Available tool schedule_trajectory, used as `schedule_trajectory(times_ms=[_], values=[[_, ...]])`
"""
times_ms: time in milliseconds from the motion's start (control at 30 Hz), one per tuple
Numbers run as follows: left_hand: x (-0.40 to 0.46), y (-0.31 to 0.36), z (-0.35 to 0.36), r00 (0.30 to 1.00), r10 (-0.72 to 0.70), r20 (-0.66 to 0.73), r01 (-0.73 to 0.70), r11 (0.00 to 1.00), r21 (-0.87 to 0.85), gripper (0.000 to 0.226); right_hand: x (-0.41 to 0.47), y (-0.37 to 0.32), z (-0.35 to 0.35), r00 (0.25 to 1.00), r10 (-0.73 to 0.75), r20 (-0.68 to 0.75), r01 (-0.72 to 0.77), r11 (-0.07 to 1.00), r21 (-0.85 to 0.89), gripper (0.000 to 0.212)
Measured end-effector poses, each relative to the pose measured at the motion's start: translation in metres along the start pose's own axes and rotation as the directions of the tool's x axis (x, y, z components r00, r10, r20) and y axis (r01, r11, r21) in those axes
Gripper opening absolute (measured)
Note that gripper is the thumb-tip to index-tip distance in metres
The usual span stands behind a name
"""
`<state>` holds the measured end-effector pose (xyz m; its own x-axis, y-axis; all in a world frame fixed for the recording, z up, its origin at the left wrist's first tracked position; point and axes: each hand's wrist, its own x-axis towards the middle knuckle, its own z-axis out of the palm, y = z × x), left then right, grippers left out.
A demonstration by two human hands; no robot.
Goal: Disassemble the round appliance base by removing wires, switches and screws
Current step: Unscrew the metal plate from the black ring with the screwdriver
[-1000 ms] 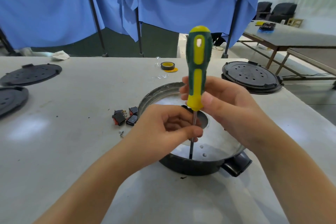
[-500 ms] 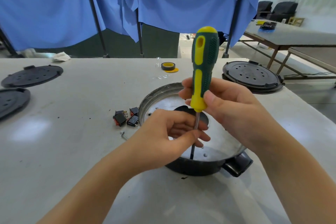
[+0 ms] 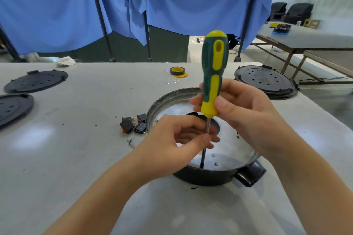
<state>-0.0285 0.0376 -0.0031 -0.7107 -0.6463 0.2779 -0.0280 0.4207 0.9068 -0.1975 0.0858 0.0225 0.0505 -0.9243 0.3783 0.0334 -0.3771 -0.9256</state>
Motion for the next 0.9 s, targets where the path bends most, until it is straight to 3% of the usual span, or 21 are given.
schedule_trajectory(times_ms=[133, 400, 500, 600, 800, 900], values=[[0.0004, 0.0022, 0.0011, 1.0, -0.001, -0.03, 0.002, 1.0, 0.007, 0.012, 0.0002, 0.001, 0.0003, 0.999, 0.026, 0.028, -0.025, 0.999, -0.038, 0.028], [0.0026, -0.0017, 0.0047, 0.987, 0.04, -0.153, -0.029, 0.997, 0.074, 0.02, 0.0017, 0.0027, 0.0041, 0.994, -0.026, -0.104, 0.022, 0.999, -0.039, 0.031], [0.0002, -0.0004, 0.003, 0.999, 0.011, -0.049, -0.01, 1.0, 0.027, 0.01, -0.0003, 0.0024, 0.0013, 0.999, 0.01, -0.032, -0.01, 1.0, 0.016, 0.027], [-0.0021, 0.0011, 0.0016, 0.999, -0.038, 0.039, 0.039, 0.999, -0.001, 0.016, -0.0005, 0.0013, 0.0019, 0.999, 0.04, 0.025, -0.041, 0.998, 0.039, 0.027], [0.002, -0.0006, 0.0027, 0.995, -0.038, -0.089, 0.039, 0.999, 0.006, 0.019, 0.0022, 0.0036, 0.007, 0.998, 0.009, -0.066, -0.014, 0.997, -0.08, 0.034], [0.0017, -0.0012, 0.0027, 0.996, -0.034, -0.077, 0.036, 0.999, 0.019, 0.011, 0.0018, 0.0037, 0.0051, 0.998, 0.006, -0.07, -0.01, 0.999, -0.051, 0.033]])
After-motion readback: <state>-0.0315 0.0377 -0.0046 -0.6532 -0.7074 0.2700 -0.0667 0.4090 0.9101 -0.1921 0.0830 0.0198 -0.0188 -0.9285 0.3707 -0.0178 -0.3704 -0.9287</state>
